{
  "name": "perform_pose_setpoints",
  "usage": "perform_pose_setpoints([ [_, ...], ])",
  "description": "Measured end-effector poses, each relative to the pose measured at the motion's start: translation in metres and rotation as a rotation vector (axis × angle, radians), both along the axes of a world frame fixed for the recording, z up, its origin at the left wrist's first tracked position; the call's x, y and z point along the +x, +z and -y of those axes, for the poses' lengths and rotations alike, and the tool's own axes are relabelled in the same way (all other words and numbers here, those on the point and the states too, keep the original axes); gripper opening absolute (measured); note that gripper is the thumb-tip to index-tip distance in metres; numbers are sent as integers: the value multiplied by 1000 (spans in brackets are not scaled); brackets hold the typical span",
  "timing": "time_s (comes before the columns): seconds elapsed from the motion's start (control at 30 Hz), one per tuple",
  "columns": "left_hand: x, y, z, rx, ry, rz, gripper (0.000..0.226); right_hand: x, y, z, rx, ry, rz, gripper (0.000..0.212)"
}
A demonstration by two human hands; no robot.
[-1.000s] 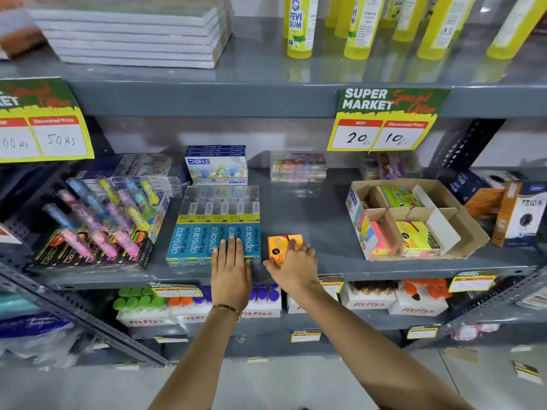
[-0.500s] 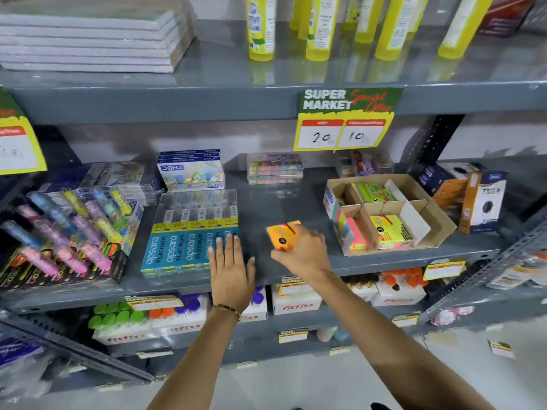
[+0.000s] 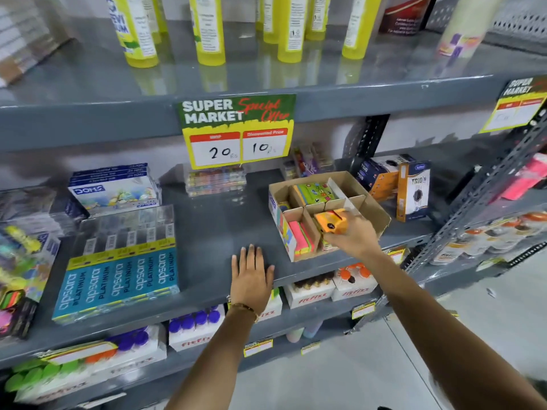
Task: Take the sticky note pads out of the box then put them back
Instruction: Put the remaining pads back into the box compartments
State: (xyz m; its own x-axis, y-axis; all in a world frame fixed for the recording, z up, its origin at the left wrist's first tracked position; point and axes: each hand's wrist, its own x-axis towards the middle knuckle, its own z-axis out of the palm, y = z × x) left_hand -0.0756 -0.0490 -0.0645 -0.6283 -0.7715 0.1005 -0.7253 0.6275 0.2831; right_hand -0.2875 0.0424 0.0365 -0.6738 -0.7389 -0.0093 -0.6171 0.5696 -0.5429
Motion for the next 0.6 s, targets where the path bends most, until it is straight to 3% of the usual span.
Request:
perform_pose_setpoints([
  [0.13,2,-4,1,-6,0,-1,55,-8,-18,16,50,18,-46,61],
  [0.47,1,-7,1,-1,12,10,56,-16,-22,26,233,69,-74,55],
  [0.6,3,-3,1,33,7,-16,55,-17,-11,16,148,108,-247,49],
])
